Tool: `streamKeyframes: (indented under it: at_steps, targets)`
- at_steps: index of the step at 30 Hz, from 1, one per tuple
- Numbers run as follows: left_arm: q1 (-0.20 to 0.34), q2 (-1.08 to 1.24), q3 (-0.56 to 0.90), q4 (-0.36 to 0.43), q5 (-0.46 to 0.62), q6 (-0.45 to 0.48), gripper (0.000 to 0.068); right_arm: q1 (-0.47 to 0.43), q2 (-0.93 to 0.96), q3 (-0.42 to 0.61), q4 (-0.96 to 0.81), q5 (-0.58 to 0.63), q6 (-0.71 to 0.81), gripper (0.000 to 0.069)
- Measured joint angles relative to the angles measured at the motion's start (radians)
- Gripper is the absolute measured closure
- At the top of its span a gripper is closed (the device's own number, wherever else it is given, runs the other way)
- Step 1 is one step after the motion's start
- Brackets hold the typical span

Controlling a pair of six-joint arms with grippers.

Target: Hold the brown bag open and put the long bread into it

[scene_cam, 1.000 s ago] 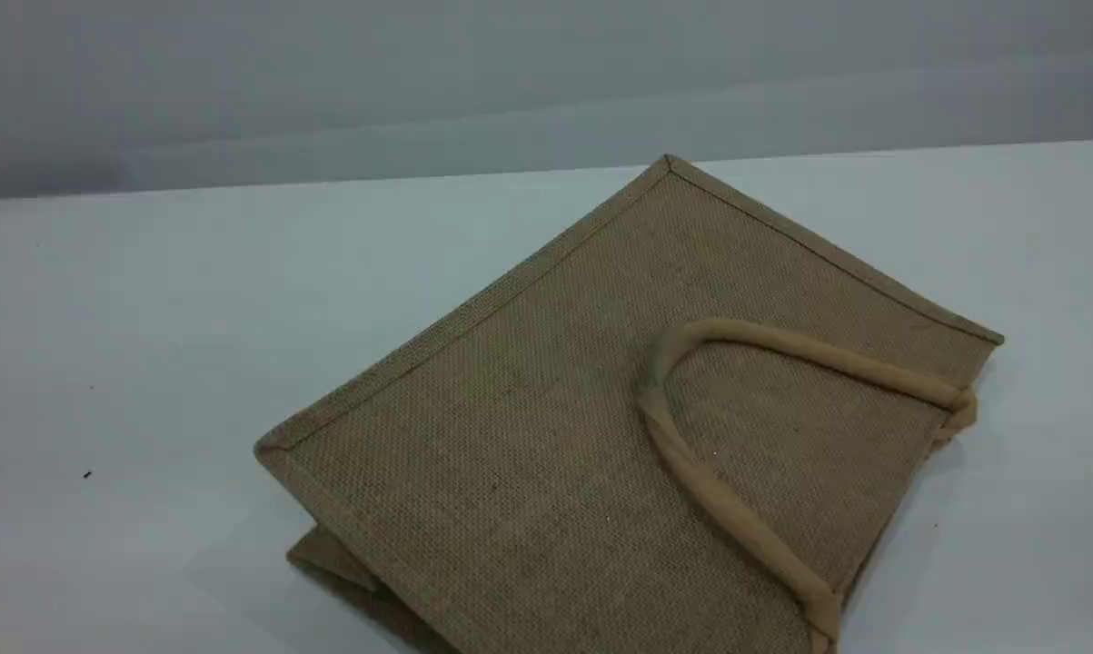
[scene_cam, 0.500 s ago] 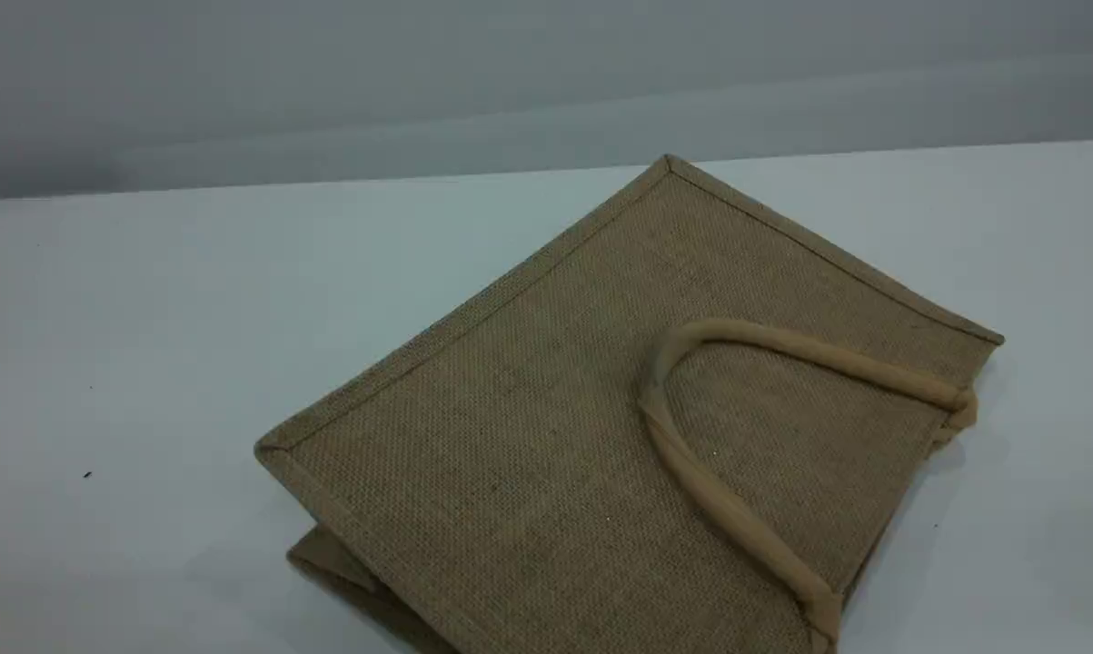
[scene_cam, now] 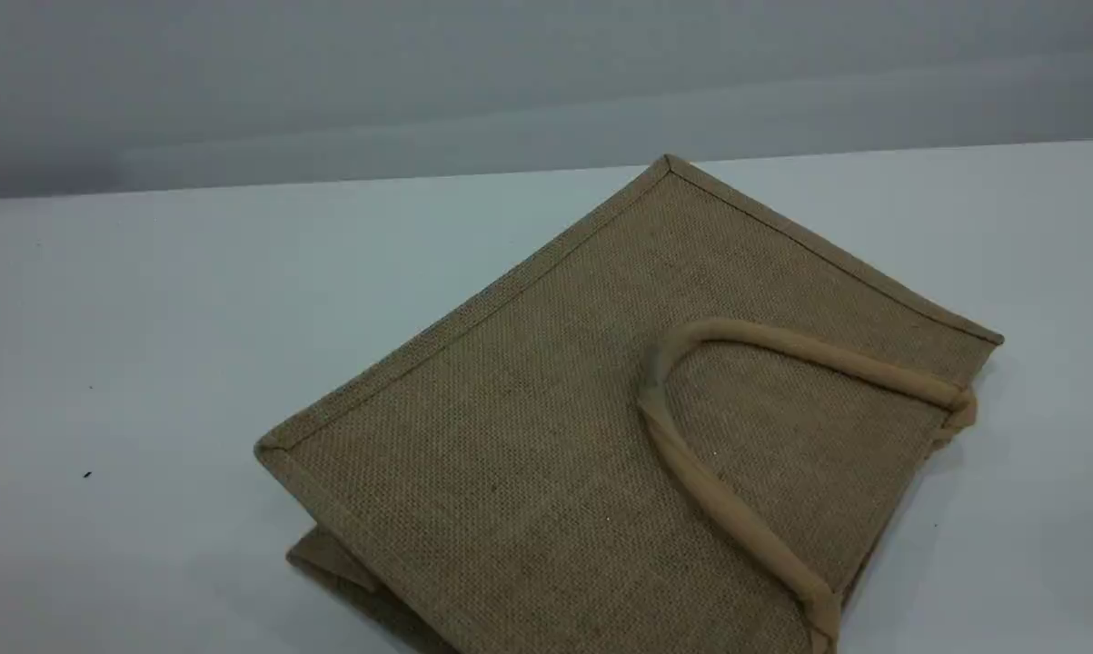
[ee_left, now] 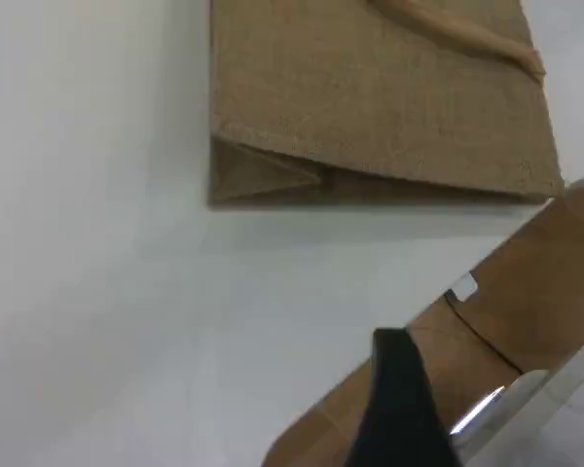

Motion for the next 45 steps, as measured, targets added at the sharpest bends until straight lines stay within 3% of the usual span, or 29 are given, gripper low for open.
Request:
streamKeyframes:
  at_steps: [6,15,18,21,27,31,34,45]
  targets:
    - [0.000,0.000,0.000,0.000,0.004,0.000,0.0243,-0.028,-0.011,0.000,0.005,0.001,0.000,0.0205]
    - [0.010,0.000,-0.001,0.000,0.006,0.001,0.0243,-0.255,-0.078,0.000,0.011,0.001,0.000,0.0205]
    - [0.069,0.002,-0.001,0.000,0.006,0.005,0.0243,-0.270,-0.113,0.000,0.011,0.001,0.000,0.0205]
    - [0.171,0.002,-0.001,0.000,0.006,0.005,0.0243,-0.270,-0.122,0.000,0.011,0.001,0.000,0.0205]
    - [0.455,-0.001,-0.001,0.000,0.004,0.005,0.0243,-0.270,-0.121,0.000,0.009,0.003,0.000,0.0205]
    - [0.607,-0.053,-0.001,0.000,0.004,0.005,0.0243,-0.270,-0.121,0.000,0.008,0.003,0.000,0.0205]
    - [0.652,-0.117,-0.001,0.000,0.005,0.005,0.0243,-0.270,-0.121,0.000,0.008,0.003,0.000,0.0205]
    - [0.649,-0.235,-0.001,0.000,0.006,0.005,0.0243,-0.268,-0.121,0.000,0.009,0.003,0.000,0.0205]
